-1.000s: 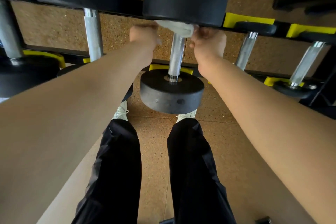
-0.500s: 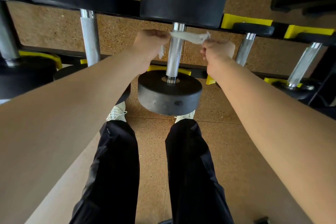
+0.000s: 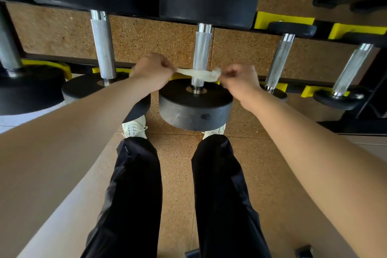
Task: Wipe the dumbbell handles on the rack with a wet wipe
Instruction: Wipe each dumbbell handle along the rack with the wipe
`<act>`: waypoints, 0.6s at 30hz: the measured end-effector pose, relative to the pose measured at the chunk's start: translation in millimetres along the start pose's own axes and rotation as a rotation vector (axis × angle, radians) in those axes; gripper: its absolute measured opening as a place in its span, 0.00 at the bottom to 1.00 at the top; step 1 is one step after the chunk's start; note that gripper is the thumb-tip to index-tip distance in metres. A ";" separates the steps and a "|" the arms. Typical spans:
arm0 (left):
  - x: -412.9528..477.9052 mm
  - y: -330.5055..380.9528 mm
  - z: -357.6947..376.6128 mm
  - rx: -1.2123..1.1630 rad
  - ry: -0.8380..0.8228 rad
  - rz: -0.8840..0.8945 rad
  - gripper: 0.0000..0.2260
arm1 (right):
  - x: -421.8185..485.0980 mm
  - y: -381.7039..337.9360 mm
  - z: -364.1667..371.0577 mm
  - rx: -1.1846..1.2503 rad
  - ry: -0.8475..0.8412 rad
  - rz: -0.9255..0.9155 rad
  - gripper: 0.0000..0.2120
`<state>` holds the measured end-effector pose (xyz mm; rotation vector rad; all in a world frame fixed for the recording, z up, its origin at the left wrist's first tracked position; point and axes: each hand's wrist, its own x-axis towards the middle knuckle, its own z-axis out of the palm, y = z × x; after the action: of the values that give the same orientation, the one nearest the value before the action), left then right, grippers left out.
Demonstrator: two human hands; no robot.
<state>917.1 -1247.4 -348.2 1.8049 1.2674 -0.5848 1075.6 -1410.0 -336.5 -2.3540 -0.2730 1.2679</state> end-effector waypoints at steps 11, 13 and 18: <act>1.0 -5.4 0.5 0.558 0.038 0.007 0.16 | -3.4 -7.8 3.6 -0.359 -0.199 -0.151 0.02; 2.4 -10.9 -1.5 0.546 0.068 -0.137 0.18 | -9.2 -15.0 12.1 -0.356 -0.281 -0.235 0.03; -3.9 -0.6 -0.2 0.381 -0.001 0.164 0.11 | 5.2 11.8 -0.2 -0.370 -0.067 -0.166 0.03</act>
<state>915.0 -1249.3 -345.3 2.1955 1.0429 -0.7730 1078.3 -1418.5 -345.8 -2.5255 -0.7676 1.3063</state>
